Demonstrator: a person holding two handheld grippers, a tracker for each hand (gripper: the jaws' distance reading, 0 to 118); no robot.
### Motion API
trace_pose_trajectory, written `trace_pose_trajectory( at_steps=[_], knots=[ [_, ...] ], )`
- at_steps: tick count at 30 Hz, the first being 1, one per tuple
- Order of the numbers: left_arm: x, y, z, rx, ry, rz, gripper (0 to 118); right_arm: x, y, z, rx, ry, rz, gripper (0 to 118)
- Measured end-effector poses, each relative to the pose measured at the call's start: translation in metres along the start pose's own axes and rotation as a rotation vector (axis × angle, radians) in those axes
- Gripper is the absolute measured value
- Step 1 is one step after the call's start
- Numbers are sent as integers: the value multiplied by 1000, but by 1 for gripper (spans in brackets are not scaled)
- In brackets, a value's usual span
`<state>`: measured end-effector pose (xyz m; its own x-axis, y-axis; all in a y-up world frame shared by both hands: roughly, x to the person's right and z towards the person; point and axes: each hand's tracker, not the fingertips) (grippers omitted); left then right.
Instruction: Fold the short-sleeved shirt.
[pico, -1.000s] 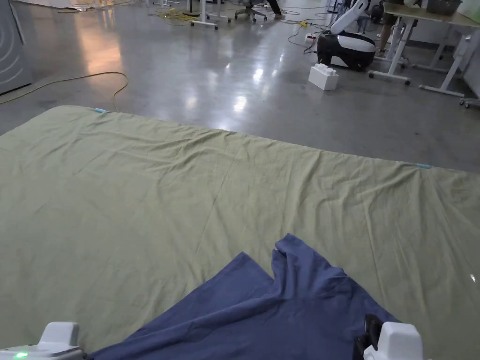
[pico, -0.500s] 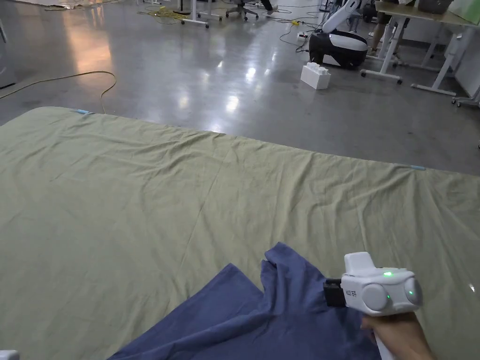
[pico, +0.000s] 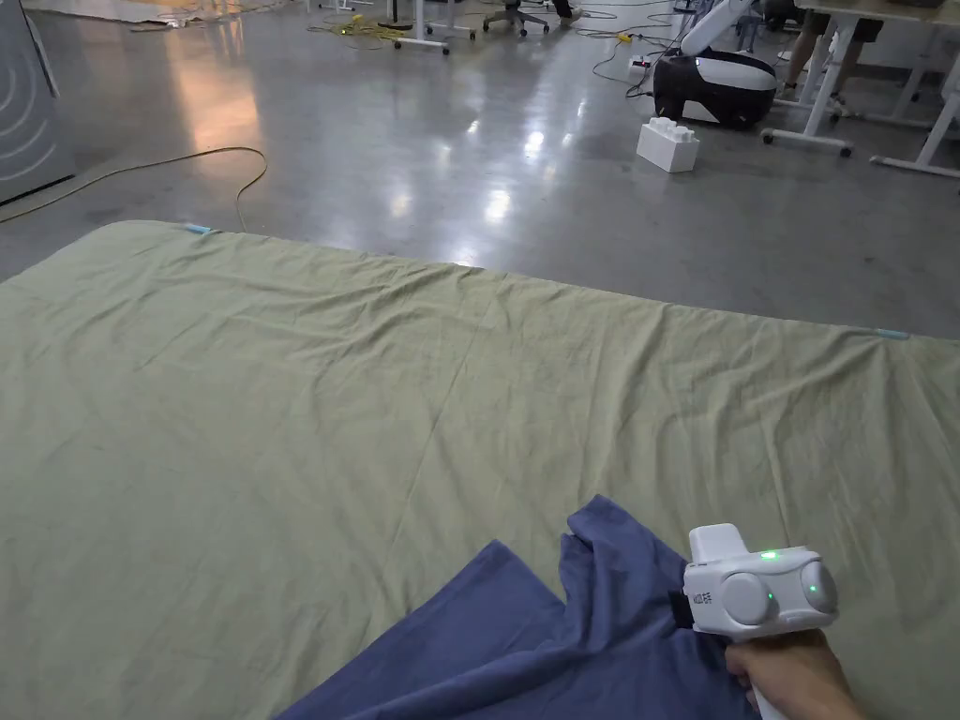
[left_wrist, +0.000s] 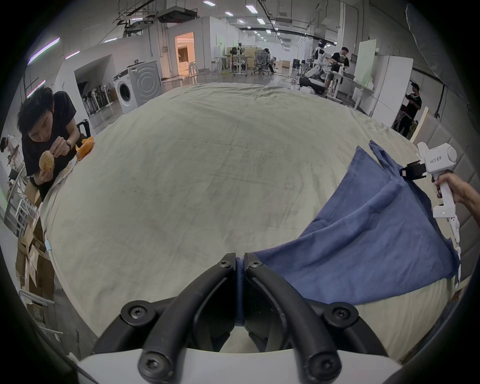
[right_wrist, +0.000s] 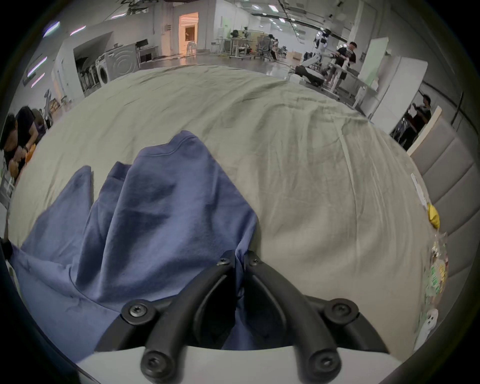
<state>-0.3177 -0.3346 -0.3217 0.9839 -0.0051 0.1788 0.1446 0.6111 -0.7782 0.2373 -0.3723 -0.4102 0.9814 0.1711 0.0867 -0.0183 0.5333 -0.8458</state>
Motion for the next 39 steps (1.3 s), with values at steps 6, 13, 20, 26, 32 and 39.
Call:
trace_pose_trajectory(
  at_steps=[6,13,20,26,32,39],
  knots=[
    [4,11,13,55,-5,11,6,3,-7,47,153,-57,-57,4],
    [12,41,46,194,-44,-3,6,27,-16,158,363,-120,-114,4],
    [33,102,92,383,-118,-32,6,70,-22,278,548,-242,-174,4],
    [67,186,133,505,-158,-82,6,111,-13,373,686,-349,-200,4],
    [106,263,181,589,-195,-119,6,143,7,432,784,-439,-234,4],
    [129,344,227,669,-216,-118,6,167,46,472,850,-508,-264,4]
  ],
)
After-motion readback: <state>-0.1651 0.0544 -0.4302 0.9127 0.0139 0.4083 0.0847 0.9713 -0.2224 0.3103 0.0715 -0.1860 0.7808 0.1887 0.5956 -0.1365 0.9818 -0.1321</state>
